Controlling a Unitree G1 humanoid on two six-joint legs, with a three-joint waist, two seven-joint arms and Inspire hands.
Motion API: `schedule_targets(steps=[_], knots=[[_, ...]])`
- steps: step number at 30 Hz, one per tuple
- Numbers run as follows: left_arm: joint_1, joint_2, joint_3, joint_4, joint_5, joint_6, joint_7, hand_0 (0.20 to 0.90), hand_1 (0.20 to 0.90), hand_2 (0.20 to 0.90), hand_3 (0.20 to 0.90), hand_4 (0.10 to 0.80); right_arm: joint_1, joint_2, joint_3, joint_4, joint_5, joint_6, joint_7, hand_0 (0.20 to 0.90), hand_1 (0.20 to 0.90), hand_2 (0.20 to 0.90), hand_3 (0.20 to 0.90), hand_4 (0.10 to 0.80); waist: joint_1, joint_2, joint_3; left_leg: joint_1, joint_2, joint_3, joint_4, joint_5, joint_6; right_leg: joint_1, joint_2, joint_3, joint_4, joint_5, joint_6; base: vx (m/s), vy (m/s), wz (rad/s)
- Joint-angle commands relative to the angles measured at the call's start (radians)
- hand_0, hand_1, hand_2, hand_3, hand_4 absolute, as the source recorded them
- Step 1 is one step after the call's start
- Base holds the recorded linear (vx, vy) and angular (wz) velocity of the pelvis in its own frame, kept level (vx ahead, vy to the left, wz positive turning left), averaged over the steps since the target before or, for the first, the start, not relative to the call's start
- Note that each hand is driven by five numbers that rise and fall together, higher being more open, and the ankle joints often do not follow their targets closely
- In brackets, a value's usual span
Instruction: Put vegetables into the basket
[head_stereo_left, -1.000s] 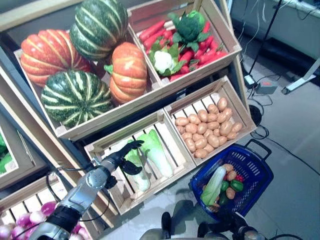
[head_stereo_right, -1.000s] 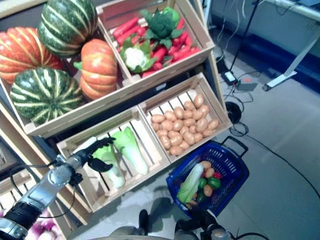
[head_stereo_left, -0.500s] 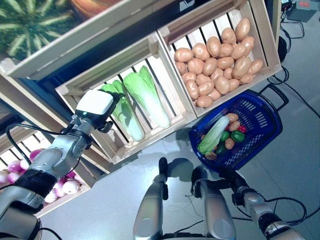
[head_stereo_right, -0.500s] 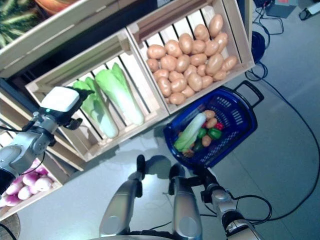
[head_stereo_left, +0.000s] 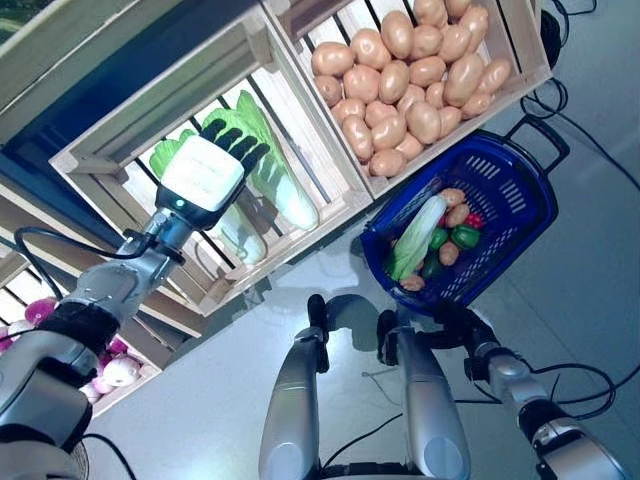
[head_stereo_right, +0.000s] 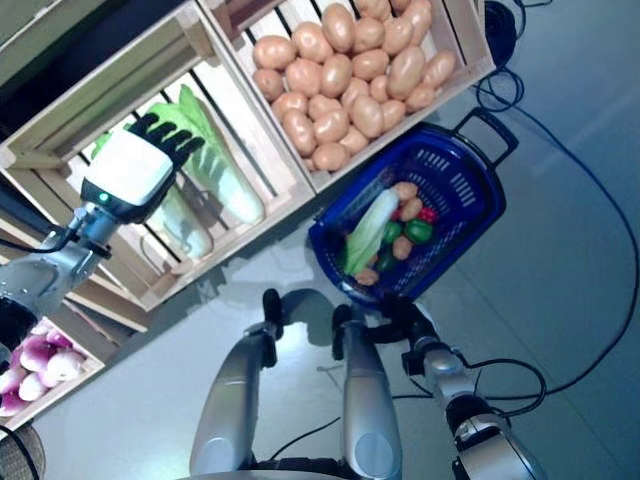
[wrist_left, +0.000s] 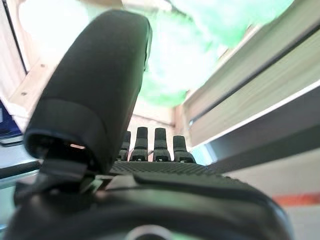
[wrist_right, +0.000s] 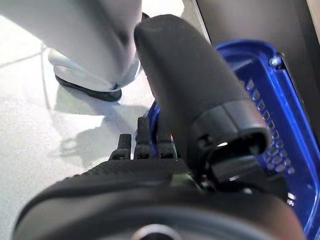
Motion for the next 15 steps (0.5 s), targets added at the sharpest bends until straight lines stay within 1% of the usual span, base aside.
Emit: schedule_targets(steps=[1,3,5,8,11,15], knots=[[-0.086,0.016,0.049,0.002,0.009,0.011,0.053,0.9,0.9,0.9,0.9,0.8,0.048,-0.024,0.021,-0.021,0.01,0.018,-0.016,0.9,0.9,0.9,0.9,0.8,-0.013,0.003,-0.045,-0.042,0.008,0.017,0.13,-0.126,0.004,-0.002,-0.015,0.056,-0.095,0.111,0.027,-0.011,0.052,-0.03],[-0.099,0.008,0.035,0.035,0.02,0.016,0.051,0.9,0.9,0.9,0.9,0.8,0.038,-0.021,0.018,-0.022,0.007,0.025,-0.022,0.9,0.9,0.9,0.9,0.8,-0.014,0.003,-0.044,-0.051,0.002,0.015,0.132,-0.126,0.006,-0.014,-0.013,0.06,-0.095,0.116,0.031,-0.019,0.059,-0.06],[-0.102,0.015,0.026,0.052,-0.002,0.044,0.05,0.9,0.9,0.9,0.9,0.8,0.032,-0.028,0.02,-0.038,-0.002,0.036,-0.027,0.9,0.9,0.9,0.9,0.8,-0.015,0.003,-0.039,-0.059,-0.001,0.015,0.133,-0.126,0.008,-0.028,-0.012,0.064,-0.096,0.123,0.032,-0.031,0.053,-0.1],[-0.089,0.02,0.032,0.057,0.001,0.052,0.043,0.9,0.9,0.9,0.9,0.8,0.032,-0.034,0.019,-0.036,-0.003,0.035,-0.028,0.9,0.9,0.9,0.9,0.8,-0.012,0.006,-0.033,-0.069,-0.006,0.013,0.137,-0.128,0.008,-0.041,-0.011,0.066,-0.092,0.125,0.033,-0.012,0.026,-0.02],[-0.054,0.041,0.051,0.027,0.009,0.064,0.029,0.9,0.9,0.9,0.9,0.8,0.04,-0.043,0.009,-0.047,-0.005,0.037,-0.032,0.9,0.9,0.9,0.9,0.8,-0.009,0.01,-0.023,-0.079,-0.012,0.011,0.138,-0.13,0.008,-0.054,-0.011,0.066,-0.09,0.128,0.035,0.0,0.0,0.0],[0.01,0.083,0.089,-0.056,0.027,0.061,-0.006,0.9,0.9,0.9,0.9,0.8,0.062,-0.052,-0.009,-0.074,0.016,0.029,-0.035,0.9,0.9,0.9,0.9,0.8,-0.003,0.015,-0.012,-0.085,-0.014,0.009,0.134,-0.13,0.008,-0.062,-0.011,0.064,-0.096,0.131,0.037,0.0,0.0,0.0]])
